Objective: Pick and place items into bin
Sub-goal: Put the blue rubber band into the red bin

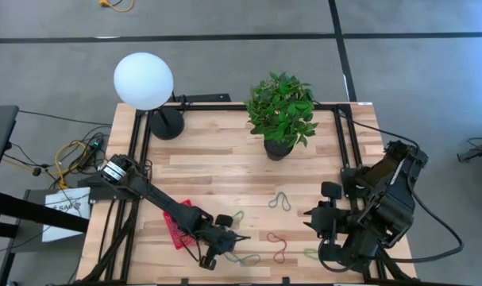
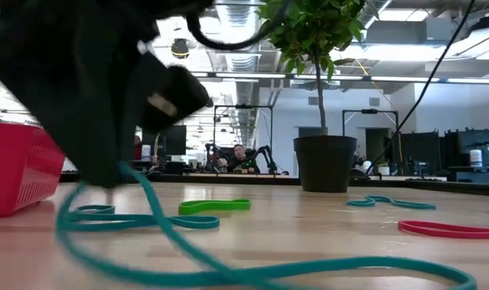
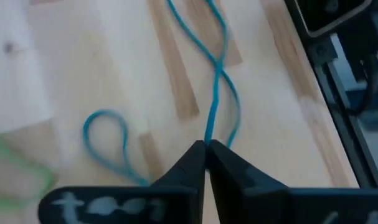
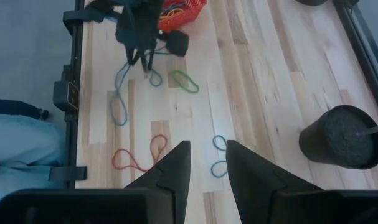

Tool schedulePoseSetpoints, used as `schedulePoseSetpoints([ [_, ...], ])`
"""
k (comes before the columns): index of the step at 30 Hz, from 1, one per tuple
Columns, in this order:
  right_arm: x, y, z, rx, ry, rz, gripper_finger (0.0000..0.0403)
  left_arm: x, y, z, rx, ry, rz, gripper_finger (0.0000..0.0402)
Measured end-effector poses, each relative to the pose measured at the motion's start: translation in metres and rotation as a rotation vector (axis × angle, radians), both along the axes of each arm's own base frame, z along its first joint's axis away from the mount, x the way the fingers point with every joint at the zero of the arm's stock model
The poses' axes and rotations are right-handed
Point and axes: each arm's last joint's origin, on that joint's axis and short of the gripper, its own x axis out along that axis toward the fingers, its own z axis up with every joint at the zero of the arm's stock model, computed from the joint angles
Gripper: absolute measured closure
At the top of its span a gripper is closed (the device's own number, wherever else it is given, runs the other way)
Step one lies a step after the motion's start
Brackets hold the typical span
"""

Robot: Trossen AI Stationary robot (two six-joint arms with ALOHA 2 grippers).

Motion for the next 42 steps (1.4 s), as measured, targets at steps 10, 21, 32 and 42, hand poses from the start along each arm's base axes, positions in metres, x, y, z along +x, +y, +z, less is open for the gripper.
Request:
schedulePoseSetpoints([
  [10, 0.004, 0.002, 0.002, 0.020, -0.052, -0.014, 0.0305, -0.043, 0.015, 0.096, 0.433, 0.134, 0.167, 0.0401],
  [21, 0.007, 0.000, 0.002, 0.028, -0.056, -0.024, 0.0305, -0.127, 0.023, 0.162, 0.537, 0.209, 0.532, 0.0401],
  [32, 0.013, -0.005, 0.002, 0.022, -0.056, -0.038, 0.0305, -0.136, 0.014, 0.119, 0.556, 0.251, 0.508, 0.0401],
  [42, 0.022, -0.015, 0.002, -0.001, -0.050, -0.058, 0.0305, -0.131, 0.031, 0.093, 0.606, 0.277, 0.583, 0.0384],
])
